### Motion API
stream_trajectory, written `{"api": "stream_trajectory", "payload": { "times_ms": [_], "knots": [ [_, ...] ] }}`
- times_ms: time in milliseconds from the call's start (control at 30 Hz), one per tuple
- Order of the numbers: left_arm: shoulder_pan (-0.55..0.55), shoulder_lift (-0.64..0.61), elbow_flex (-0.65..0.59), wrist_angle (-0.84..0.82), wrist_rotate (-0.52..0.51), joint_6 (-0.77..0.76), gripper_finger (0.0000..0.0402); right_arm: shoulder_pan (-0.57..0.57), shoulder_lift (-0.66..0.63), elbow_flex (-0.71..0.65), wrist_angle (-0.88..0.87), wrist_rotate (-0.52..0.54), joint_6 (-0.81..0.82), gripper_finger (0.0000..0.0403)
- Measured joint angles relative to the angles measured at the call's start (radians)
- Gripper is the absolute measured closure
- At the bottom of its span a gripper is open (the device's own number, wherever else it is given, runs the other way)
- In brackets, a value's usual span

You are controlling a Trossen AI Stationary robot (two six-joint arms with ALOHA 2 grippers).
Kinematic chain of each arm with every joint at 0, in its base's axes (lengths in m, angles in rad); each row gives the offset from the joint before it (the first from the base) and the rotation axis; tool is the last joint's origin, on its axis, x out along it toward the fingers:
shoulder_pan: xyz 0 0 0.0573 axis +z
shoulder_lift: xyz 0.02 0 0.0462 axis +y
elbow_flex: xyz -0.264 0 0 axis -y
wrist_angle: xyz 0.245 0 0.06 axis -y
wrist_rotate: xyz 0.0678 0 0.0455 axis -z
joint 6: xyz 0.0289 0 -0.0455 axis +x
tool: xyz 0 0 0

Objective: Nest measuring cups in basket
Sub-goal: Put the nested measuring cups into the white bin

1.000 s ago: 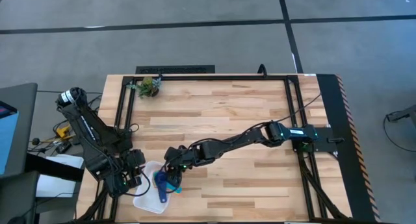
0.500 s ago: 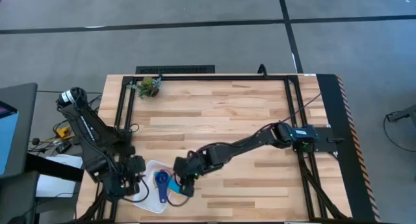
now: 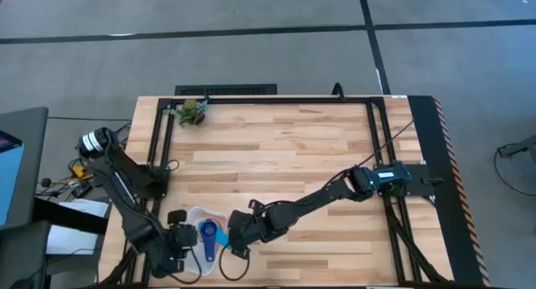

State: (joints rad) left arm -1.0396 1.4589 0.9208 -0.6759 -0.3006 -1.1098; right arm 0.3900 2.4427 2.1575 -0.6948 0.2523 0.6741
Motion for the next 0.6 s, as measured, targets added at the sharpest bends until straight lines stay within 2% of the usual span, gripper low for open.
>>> {"api": "stream_trajectory", "payload": {
  "times_ms": [167, 600],
  "knots": [
    [0.031, 0.061, -0.001, 0.067, 0.032, 0.043, 0.0244, -0.010, 0.015, -0.006, 0.009, -0.006, -0.008, 0.0301],
    [0.122, 0.060, 0.000, 0.204, 0.042, 0.209, 0.0244, -0.011, 0.012, -0.003, 0.120, -0.124, -0.153, 0.0301]
  ]
}}
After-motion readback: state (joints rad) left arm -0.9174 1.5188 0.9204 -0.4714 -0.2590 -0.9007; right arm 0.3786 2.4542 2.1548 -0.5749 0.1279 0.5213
